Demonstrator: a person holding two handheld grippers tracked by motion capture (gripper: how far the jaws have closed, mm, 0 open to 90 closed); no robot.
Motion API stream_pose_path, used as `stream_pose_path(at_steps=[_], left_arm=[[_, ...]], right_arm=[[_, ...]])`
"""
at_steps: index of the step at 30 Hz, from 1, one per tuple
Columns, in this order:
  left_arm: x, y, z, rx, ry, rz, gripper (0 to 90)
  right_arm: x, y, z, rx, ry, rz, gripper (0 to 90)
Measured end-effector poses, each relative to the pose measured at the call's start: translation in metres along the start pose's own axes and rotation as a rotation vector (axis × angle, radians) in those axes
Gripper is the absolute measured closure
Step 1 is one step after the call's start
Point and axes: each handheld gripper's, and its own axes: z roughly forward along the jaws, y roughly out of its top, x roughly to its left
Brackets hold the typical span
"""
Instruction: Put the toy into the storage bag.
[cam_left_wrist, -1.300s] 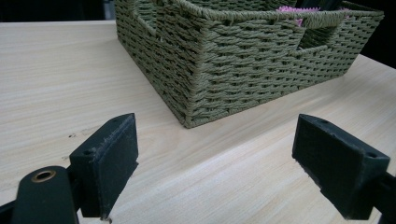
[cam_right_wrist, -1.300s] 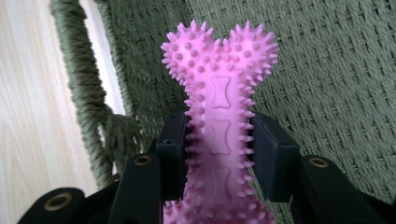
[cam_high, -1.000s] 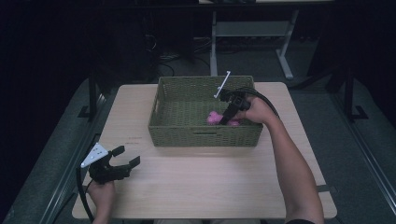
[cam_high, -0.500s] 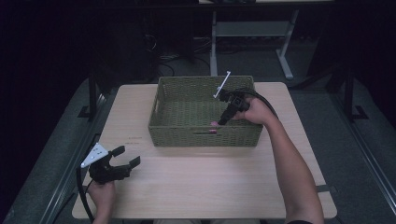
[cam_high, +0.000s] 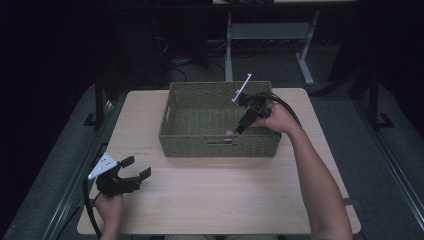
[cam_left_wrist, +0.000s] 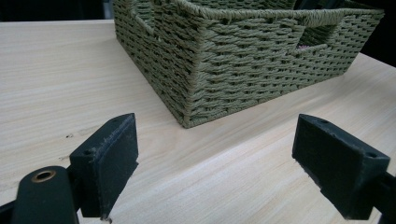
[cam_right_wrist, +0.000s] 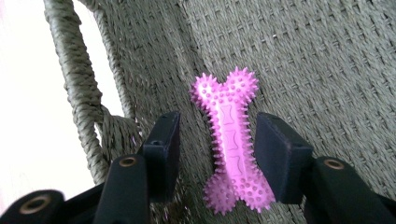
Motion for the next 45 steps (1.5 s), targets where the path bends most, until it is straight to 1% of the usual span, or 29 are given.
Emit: stream_pose_path(at_steps=[9,10,13,16,19,20,26,30,32,37,40,45], left_arm=[[0.001,0.000,-0.001,-0.007,-0.002,-0.006,13.9],[0.001,0.000,-0.001,-0.005,-0.003,-0.005,13.9],[0.001,0.000,-0.001,-0.003,-0.003,-0.002,13.9],[0.001,0.000,-0.001,-0.005,-0.005,-0.005,13.9],[0.000,-0.001,-0.001,-0.003,-0.007,-0.002,13.9],[0.000,0.000,-0.001,-0.004,-0.008,-0.003,13.9],[-0.001,0.000,-0.001,-0.003,-0.008,0.000,13.9],[-0.001,0.000,0.000,-0.001,-0.007,0.000,13.9],[-0.001,0.000,0.000,-0.001,-0.007,0.001,13.9],[-0.001,0.000,-0.001,-0.002,-0.006,0.001,13.9],[-0.001,0.000,-0.001,-0.001,-0.008,0.001,13.9],[-0.001,0.000,-0.001,-0.003,-0.007,0.001,13.9]], right_arm=[[-0.002,0.002,0.003,0.005,-0.007,0.017,42.7],[-0.002,0.002,0.003,-0.001,-0.013,0.019,40.4],[-0.002,0.002,0.002,-0.003,-0.015,0.032,37.9],[0.000,0.001,-0.002,-0.006,-0.026,0.040,35.4],[0.000,-0.001,-0.005,-0.021,-0.026,0.042,35.3],[0.001,-0.004,-0.008,-0.030,-0.033,0.049,35.0],[0.002,-0.010,-0.014,-0.037,-0.045,0.061,34.7],[0.003,-0.012,-0.016,-0.054,-0.044,0.067,34.4],[0.004,-0.012,-0.016,-0.053,-0.045,0.069,34.4],[0.008,-0.013,-0.019,-0.055,-0.053,0.062,34.4],[0.012,-0.014,-0.025,-0.070,-0.060,0.057,34.4],[0.017,-0.014,-0.030,-0.078,-0.068,0.049,34.3]])
